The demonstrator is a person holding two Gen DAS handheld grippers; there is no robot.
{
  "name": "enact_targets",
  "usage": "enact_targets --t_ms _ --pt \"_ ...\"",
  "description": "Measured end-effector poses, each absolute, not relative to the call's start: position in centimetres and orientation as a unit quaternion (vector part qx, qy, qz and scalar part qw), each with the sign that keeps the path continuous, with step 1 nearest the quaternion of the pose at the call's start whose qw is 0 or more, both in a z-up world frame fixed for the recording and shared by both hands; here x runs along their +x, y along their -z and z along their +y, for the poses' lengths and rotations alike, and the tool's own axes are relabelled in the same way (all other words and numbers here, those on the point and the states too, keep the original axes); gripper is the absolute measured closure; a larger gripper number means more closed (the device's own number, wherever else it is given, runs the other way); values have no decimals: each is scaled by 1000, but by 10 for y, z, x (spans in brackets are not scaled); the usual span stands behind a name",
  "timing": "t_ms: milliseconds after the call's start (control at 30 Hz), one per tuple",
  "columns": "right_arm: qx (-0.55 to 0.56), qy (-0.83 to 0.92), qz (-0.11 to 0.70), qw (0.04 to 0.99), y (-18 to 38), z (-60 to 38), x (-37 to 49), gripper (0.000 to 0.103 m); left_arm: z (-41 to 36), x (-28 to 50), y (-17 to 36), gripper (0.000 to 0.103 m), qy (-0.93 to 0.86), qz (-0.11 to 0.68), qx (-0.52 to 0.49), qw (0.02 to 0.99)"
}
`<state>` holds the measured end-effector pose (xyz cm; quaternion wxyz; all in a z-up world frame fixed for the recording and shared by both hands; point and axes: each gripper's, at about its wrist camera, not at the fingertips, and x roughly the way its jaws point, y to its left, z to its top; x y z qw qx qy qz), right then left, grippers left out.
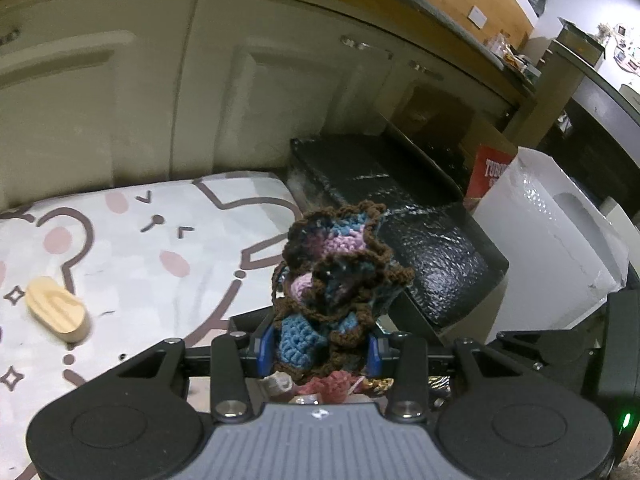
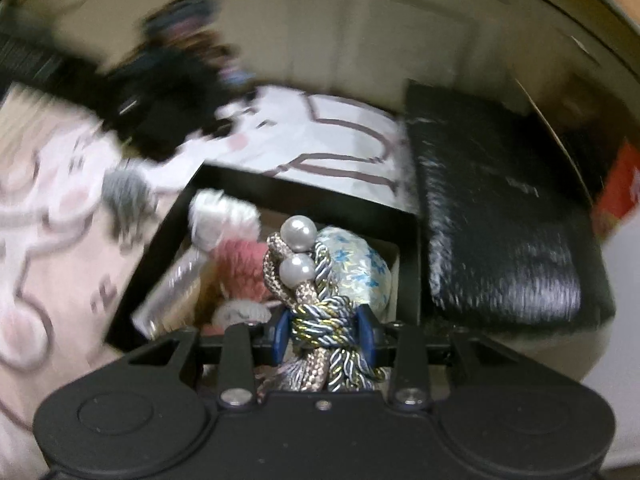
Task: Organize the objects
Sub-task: 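Carry crochet flower with left tool while right tool carries tassel toward box, then lower crochet flower into box and open left tool while right tool releases tassel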
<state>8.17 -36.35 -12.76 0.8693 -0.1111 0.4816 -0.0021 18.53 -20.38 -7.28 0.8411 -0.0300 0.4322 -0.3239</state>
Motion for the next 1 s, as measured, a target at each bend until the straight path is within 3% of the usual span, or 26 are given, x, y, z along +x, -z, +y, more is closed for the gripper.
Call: enact_targets --t_ms 267,333,367,400,467,567,700,1000 --pt "-157 -21 497 853 138 -366 82 66 -220 194 89 59 340 445 -26 828" --pt "-142 -21 497 856 135 -367 82 51 -225 196 93 59 342 449 -24 825" --pt "-136 -18 491 860 132 -368 81 38 -227 197 96 59 343 451 -23 824" --pt "-129 -16 482 866 129 -368 81 37 -228 198 98 59 343 452 -24 823" --pt "-97 -7 476 874 124 -374 84 45 -231 201 101 59 345 454 -26 821" --pt "-32 17 475 879 122 -386 90 69 -235 204 105 59 348 458 -28 817" --pt "9 44 488 872 129 -395 96 78 -243 207 113 59 358 470 -24 807" --pt "17 43 511 859 146 -399 96 78 -267 218 144 59 359 463 11 810"
